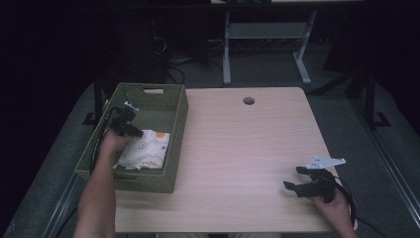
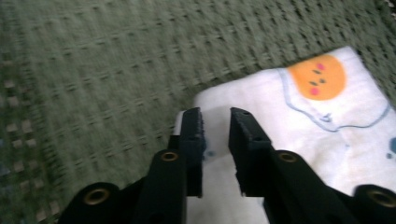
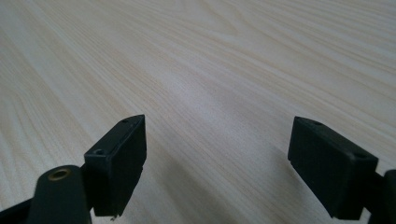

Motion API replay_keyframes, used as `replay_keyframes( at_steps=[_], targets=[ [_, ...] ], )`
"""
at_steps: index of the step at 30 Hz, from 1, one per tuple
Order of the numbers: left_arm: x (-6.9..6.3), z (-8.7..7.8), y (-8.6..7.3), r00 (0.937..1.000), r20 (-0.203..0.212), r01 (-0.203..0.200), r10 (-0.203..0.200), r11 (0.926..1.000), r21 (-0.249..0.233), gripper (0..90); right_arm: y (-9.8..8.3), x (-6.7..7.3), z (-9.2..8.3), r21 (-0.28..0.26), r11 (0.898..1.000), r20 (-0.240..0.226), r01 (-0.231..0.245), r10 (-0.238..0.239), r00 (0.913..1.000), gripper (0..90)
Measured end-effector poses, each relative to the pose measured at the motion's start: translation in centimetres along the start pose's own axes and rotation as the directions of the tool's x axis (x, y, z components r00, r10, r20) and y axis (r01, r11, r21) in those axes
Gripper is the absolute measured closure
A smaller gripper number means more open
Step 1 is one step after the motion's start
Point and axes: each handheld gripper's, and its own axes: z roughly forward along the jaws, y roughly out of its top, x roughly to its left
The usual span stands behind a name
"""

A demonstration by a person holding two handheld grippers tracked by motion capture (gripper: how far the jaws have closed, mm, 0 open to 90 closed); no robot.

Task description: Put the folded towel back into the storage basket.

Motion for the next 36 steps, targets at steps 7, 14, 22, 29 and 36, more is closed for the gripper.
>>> replay_keyframes(
  at_steps=[7, 14, 22, 29, 36],
  targets=[
    [0.0, 0.3, -0.1, 0.9993, -0.032, 0.023, -0.022, 0.9989, 0.040, 64.8, 0.0, 0.1, 0.1, 0.002, 1.000, -0.004, 0.001, -0.001, 1.0000, 19.2],
    [0.3, 0.5, -0.3, 0.9984, -0.003, 0.056, -0.056, 0.9933, 0.101, 86.3, 0.1, 0.2, 0.2, 0.003, 1.000, -0.011, 0.011, -0.011, 0.9999, 19.2],
    [-0.8, -2.3, 0.5, 0.9978, -0.055, 0.037, -0.038, 0.9991, -0.021, 86.7, 0.2, 0.4, 0.2, 0.001, 1.000, -0.013, 0.014, -0.014, 0.9998, 19.3],
    [-1.1, -1.7, 0.6, 0.9974, -0.020, 0.069, -0.070, 0.9975, -0.012, 69.7, 0.3, 0.6, 0.2, -0.003, 1.000, -0.016, 0.024, -0.024, 0.9996, 19.3],
    [-0.9, 0.4, 0.2, 0.9984, 0.010, 0.055, -0.056, 0.9942, 0.092, 77.3, 0.3, 0.4, 0.4, 0.004, 1.000, -0.017, 0.017, -0.017, 0.9997, 19.2]
  ],
)
